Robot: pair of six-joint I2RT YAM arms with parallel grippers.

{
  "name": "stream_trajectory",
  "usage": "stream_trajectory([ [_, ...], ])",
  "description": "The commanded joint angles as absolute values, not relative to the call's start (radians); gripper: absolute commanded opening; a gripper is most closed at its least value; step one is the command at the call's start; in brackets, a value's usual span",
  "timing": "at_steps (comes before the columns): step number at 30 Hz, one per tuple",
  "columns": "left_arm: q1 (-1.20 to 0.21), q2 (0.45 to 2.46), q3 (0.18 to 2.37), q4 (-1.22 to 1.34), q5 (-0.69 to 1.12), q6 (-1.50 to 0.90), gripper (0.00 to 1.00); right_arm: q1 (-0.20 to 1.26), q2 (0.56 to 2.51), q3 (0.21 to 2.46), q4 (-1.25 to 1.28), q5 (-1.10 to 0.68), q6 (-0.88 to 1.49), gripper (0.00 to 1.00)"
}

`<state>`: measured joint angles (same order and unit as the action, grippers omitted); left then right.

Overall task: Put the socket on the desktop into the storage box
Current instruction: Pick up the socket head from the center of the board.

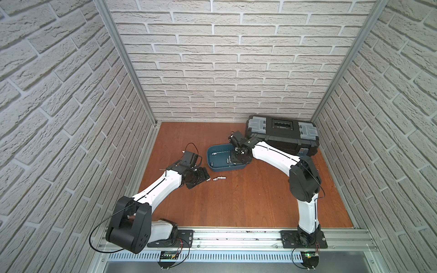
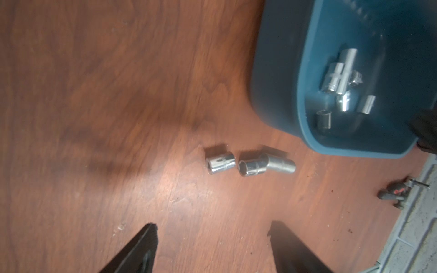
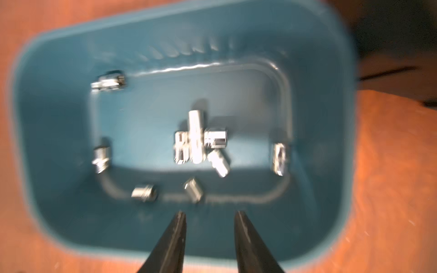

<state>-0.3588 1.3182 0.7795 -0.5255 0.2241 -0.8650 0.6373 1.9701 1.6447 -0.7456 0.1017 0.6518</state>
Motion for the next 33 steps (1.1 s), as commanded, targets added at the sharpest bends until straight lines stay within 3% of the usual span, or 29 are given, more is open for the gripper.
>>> stream_trajectory([
  [1, -0.37, 1.348, 0.814, -0.543, 0.191, -0.847, 0.78, 0.666, 1.857, 1.582, -0.698, 0.121, 0.638, 0.4],
  [17, -0.461, 1.529, 0.944, -0.618, 0.08, -0.854, 0.69, 0.742, 1.49, 1.151, -0.604, 0.151, 0.699, 0.39],
  [33, -0.509, 1.668, 1.052, -0.675, 0.019, -0.883, 0.6, 0.762, 1.312, 0.929, -0.571, 0.174, 0.781, 0.4],
])
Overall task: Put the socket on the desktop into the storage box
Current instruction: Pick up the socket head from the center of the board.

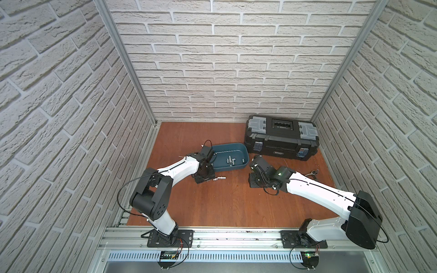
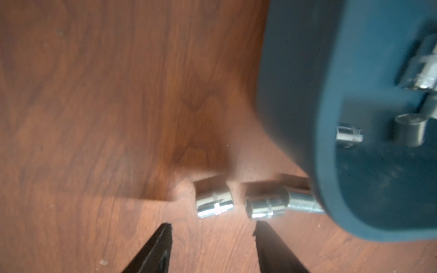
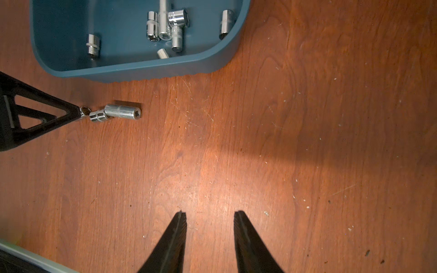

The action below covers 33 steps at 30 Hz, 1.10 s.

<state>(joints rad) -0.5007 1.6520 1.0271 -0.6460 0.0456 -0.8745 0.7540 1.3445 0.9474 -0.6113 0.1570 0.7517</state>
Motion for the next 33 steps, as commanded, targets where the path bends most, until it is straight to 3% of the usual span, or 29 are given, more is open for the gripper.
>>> stream_trajectory([
  [1, -0.51, 1.674, 1.057, -0.679, 0.014, -0.884, 0.59, 0.764, 1.309, 0.923, -0.568, 0.175, 0.787, 0.39],
  [16, -0.526, 1.727, 1.071, -0.69, -0.022, -0.908, 0.51, 0.773, 1.283, 0.877, -0.548, 0.175, 0.826, 0.39],
  [33, -0.528, 1.756, 1.081, -0.674, -0.034, -0.918, 0.51, 0.78, 1.289, 0.886, -0.55, 0.178, 0.831, 0.39],
])
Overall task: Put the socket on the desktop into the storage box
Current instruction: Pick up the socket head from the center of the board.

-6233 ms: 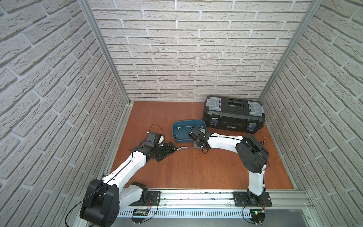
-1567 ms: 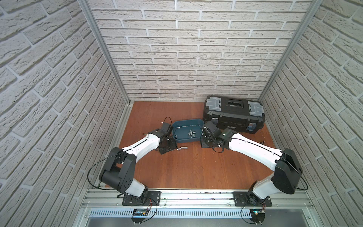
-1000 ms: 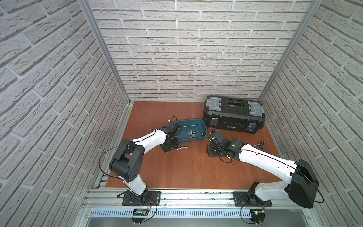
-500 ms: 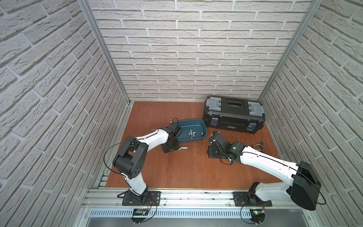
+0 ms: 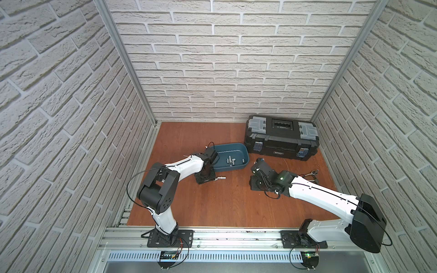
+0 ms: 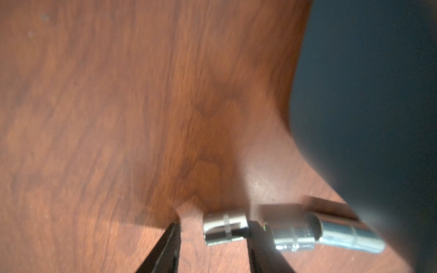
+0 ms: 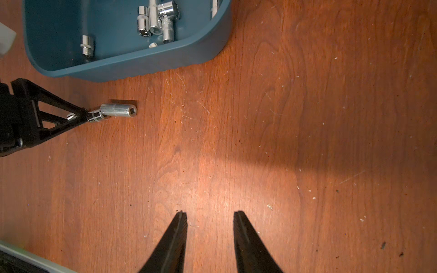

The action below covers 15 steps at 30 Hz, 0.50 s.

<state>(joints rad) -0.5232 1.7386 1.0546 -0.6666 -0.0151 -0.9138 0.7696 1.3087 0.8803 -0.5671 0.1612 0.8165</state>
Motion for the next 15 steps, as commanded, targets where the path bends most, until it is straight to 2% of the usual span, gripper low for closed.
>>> stream_trajectory([
  [1, -0.528, 1.759, 1.082, -0.674, -0.038, -0.918, 0.51, 0.78, 1.291, 0.885, -0.551, 0.178, 0.832, 0.39],
  [15, -0.528, 1.775, 1.091, -0.674, -0.048, -0.921, 0.51, 0.782, 1.305, 0.899, -0.554, 0.174, 0.83, 0.39],
])
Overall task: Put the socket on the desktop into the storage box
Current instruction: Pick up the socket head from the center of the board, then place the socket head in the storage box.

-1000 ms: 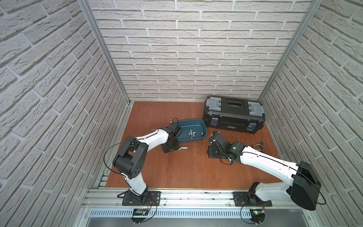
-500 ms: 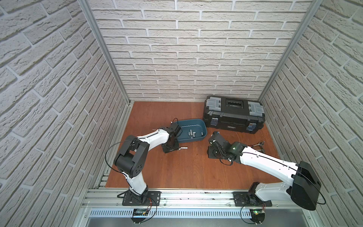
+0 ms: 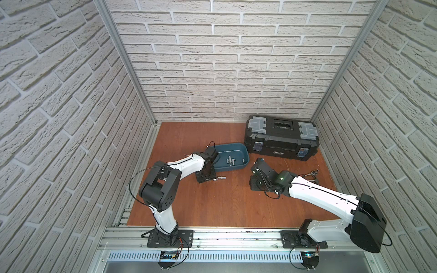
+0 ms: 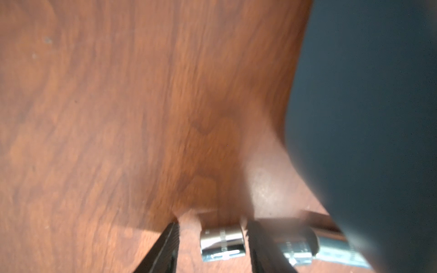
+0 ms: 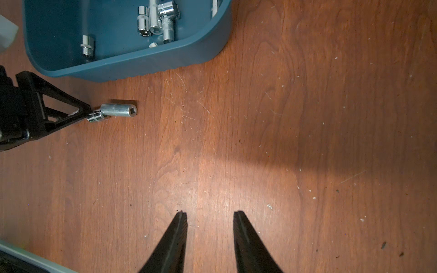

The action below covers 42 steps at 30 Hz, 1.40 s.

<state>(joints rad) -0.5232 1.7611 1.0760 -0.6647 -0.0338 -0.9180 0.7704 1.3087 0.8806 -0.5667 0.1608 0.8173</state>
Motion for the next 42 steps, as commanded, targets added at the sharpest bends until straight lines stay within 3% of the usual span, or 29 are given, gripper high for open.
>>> stream_trajectory([
  [1, -0.526, 1.775, 1.091, -0.674, -0.046, -0.922, 0.49, 0.784, 1.307, 0.9, -0.554, 0.173, 0.83, 0.39],
  [11, -0.528, 1.749, 1.059, -0.662, -0.041, -0.926, 0.29, 0.788, 1.31, 0.897, -0.554, 0.178, 0.833, 0.39],
  [29, -0.528, 1.601, 1.078, -0.712, -0.036, -0.89, 0.28, 0.824, 1.334, 0.934, -0.504, 0.119, 0.783, 0.39],
  [42, -0.527, 1.583, 1.217, -0.755, -0.012, -0.855, 0.28, 0.835, 1.359, 0.995, -0.467, 0.065, 0.75, 0.39],
])
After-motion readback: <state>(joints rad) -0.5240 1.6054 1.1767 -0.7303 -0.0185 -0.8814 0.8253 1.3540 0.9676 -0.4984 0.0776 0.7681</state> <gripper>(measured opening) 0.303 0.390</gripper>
